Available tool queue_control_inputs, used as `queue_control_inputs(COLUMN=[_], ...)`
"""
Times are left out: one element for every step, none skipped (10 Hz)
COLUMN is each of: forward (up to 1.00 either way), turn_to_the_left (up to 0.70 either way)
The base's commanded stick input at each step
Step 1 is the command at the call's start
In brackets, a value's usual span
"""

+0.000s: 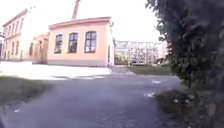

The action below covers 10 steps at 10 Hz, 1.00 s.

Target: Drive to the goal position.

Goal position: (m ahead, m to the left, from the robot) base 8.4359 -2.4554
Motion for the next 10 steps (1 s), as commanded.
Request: queue_control_inputs(forward=[0.62, 0.62, 0.62, 0.62, 0.62, 0.62, 0.63, 0.65, 0.65, 0.65], turn_to_the_left=[0.00, 0.00, 0.00, 0.00, 0.00, 0.00, 0.00, 0.00, 0.00, 0.00])
